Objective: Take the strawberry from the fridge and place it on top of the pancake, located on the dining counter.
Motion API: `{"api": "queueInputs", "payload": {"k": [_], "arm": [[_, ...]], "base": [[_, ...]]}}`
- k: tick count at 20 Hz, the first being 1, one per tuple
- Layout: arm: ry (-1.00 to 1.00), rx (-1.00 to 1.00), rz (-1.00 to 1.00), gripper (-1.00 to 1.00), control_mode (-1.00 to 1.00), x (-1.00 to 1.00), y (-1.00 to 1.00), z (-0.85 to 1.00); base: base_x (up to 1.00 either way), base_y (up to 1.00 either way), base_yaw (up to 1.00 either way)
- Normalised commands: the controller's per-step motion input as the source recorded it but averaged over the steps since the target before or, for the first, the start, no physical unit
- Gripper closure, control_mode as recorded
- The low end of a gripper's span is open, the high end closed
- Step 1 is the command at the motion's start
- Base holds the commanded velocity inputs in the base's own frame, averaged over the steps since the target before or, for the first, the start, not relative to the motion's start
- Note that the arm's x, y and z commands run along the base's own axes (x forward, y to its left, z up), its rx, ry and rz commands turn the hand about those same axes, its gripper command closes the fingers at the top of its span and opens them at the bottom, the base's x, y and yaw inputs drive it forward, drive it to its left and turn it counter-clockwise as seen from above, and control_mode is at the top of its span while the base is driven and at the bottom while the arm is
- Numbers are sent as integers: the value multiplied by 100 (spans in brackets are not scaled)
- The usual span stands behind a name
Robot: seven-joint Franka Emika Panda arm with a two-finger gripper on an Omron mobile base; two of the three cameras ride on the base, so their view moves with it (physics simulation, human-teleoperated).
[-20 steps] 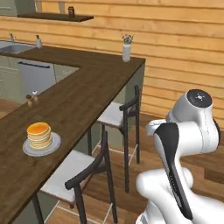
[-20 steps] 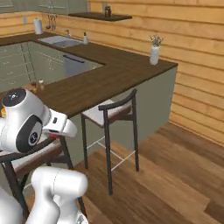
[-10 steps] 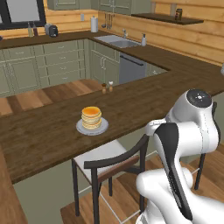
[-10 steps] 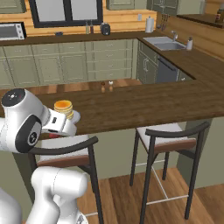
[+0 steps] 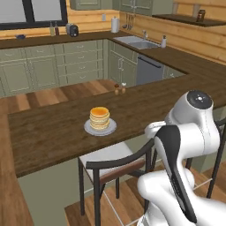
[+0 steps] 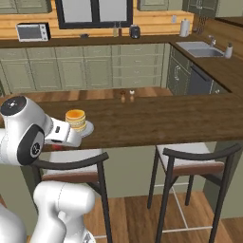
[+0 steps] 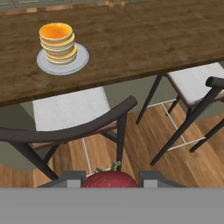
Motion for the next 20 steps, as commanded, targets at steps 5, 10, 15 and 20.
{"api": "queueInputs", "payload": {"k": [5,10,15,20], "arm": [[0,0,0,100,100,0,0,0],[0,0,0,100,100,0,0,0],[0,0,0,100,100,0,0,0],[0,0,0,100,100,0,0,0]], "base": [[43,80,-2],[39,24,-9],[78,31,0],[39,64,4]]}}
